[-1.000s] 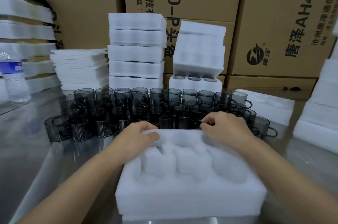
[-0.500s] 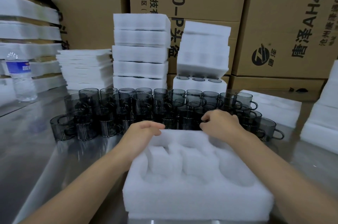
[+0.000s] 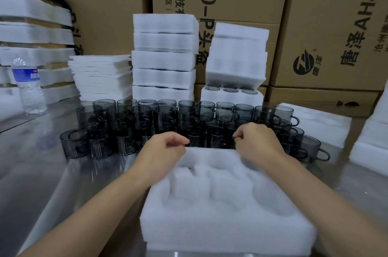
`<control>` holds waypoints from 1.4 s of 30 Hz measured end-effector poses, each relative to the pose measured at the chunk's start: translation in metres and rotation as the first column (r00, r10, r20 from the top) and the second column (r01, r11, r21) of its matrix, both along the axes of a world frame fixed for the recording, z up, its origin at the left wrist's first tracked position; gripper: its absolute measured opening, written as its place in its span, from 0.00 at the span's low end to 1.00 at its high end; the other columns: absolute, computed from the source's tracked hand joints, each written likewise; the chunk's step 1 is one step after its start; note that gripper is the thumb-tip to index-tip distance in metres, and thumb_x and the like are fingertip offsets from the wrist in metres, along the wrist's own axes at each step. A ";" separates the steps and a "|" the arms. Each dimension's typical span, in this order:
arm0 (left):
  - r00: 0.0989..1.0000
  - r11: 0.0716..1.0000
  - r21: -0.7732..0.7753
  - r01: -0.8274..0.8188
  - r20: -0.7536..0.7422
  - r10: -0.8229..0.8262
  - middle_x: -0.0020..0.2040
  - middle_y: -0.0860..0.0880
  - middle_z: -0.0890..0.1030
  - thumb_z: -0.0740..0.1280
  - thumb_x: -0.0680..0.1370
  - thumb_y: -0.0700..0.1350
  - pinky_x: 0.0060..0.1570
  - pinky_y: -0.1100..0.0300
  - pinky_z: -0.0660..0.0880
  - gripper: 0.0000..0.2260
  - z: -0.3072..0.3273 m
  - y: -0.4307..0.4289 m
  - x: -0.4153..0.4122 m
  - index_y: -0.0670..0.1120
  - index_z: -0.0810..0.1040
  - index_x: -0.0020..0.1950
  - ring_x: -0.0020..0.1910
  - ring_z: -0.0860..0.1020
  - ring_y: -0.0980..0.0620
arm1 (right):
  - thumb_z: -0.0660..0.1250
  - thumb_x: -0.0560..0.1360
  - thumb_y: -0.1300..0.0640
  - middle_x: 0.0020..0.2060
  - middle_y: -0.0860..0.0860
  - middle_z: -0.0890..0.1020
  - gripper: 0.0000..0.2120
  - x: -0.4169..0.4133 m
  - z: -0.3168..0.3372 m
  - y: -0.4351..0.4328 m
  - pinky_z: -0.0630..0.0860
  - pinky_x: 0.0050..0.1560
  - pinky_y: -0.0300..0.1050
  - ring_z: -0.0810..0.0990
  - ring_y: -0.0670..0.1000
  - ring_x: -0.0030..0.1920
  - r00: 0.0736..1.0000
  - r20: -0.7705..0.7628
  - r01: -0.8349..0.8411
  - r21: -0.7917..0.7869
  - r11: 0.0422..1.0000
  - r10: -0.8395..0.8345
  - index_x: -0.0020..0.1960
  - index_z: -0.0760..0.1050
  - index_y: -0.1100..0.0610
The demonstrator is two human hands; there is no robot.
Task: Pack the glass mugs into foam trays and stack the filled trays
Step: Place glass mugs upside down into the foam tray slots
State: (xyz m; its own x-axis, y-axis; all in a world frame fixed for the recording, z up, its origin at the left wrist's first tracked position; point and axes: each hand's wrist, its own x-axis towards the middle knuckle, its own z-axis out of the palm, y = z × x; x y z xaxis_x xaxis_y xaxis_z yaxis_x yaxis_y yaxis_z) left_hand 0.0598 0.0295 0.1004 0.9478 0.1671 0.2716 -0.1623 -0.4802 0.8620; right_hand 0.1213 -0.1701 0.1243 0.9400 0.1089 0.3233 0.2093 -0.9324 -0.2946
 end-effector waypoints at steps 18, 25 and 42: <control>0.954 0.978 0.136 0.161 0.231 -0.190 0.46 0.65 0.80 0.71 0.65 0.64 0.46 0.75 0.70 0.22 0.001 0.001 -0.005 0.75 0.68 0.56 0.48 0.78 0.67 | 0.69 0.74 0.62 0.37 0.45 0.84 0.10 -0.044 0.021 0.029 0.76 0.43 0.37 0.81 0.46 0.39 0.847 0.186 -0.483 0.659 0.576 0.498 0.41 0.81 0.48; 0.959 0.984 0.122 0.133 0.237 -0.159 0.48 0.60 0.81 0.78 0.67 0.49 0.53 0.68 0.72 0.25 -0.006 0.007 0.003 0.68 0.72 0.56 0.51 0.78 0.65 | 0.71 0.71 0.65 0.44 0.56 0.85 0.07 -0.039 0.013 0.020 0.77 0.56 0.51 0.82 0.57 0.48 0.748 0.100 -0.504 0.729 0.463 0.656 0.47 0.84 0.56; 0.948 0.964 0.005 0.264 0.183 -0.261 0.55 0.55 0.81 0.69 0.64 0.57 0.55 0.64 0.71 0.27 -0.003 0.002 -0.003 0.57 0.72 0.63 0.55 0.78 0.59 | 0.66 0.74 0.67 0.29 0.48 0.73 0.09 -0.030 0.012 0.017 0.73 0.32 0.36 0.71 0.44 0.27 0.776 0.100 -0.365 0.877 0.313 0.623 0.47 0.81 0.55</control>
